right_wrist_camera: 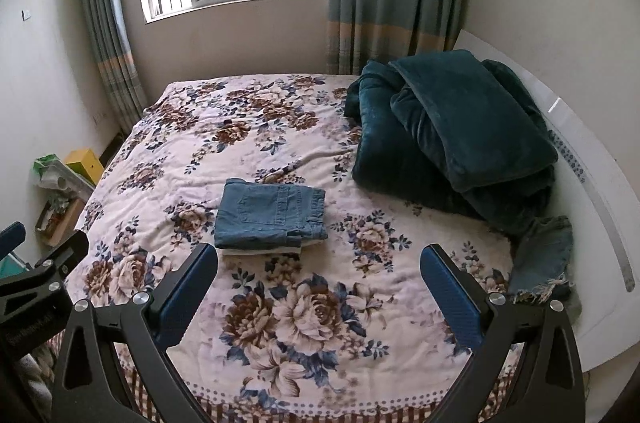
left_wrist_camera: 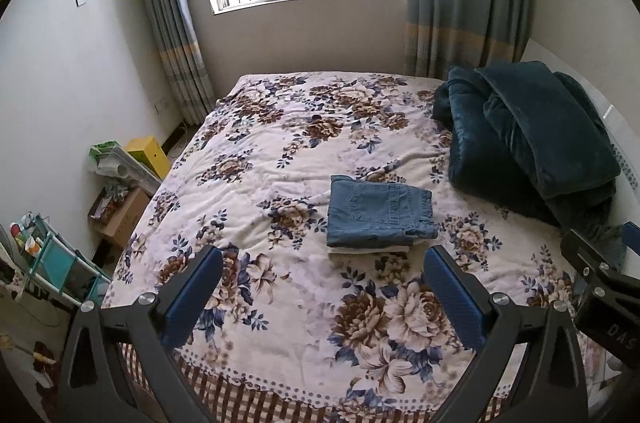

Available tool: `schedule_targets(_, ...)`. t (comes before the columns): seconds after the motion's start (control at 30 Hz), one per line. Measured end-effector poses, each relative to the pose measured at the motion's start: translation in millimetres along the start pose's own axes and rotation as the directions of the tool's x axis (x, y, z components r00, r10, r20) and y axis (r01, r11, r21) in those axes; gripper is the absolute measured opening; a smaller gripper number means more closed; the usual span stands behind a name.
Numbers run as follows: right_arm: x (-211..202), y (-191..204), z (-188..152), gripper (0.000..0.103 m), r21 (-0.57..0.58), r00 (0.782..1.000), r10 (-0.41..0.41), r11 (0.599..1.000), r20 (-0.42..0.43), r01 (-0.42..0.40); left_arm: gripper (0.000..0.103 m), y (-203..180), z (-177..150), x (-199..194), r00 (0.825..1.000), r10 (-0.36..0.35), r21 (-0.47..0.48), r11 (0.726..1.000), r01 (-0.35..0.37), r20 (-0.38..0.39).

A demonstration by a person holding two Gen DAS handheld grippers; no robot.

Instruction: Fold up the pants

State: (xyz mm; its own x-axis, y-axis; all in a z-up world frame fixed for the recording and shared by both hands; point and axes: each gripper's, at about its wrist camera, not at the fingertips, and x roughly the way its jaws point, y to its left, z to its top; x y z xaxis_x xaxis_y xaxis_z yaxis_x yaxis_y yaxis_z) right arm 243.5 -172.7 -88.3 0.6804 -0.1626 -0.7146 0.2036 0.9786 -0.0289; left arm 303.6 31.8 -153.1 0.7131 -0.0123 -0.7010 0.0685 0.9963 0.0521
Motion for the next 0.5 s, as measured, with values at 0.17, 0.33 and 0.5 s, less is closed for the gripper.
schedule_targets(0.17, 6, 4, -3, 0.103, -0.006, 1.000, 0.017, 1.000, -0.013, -0.017, 0.103, 4, 0, 4, 1.000, 0.003, -0.012, 1.000, -0.003, -0.001)
schedule_targets(0.33, 7, 7, -4, 0.103, -0.014, 1.000, 0.010, 1.000, -0.016, -0.010, 0.103, 8, 0, 7, 1.000, 0.004, -0.020, 1.000, -0.004, -0.006)
schedule_targets(0.5, 8, 10, -4, 0.103, -0.020, 1.000, 0.017, 1.000, -0.011, -0.017, 0.103, 8, 0, 7, 1.000, 0.014, -0.018, 1.000, -0.014, -0.004)
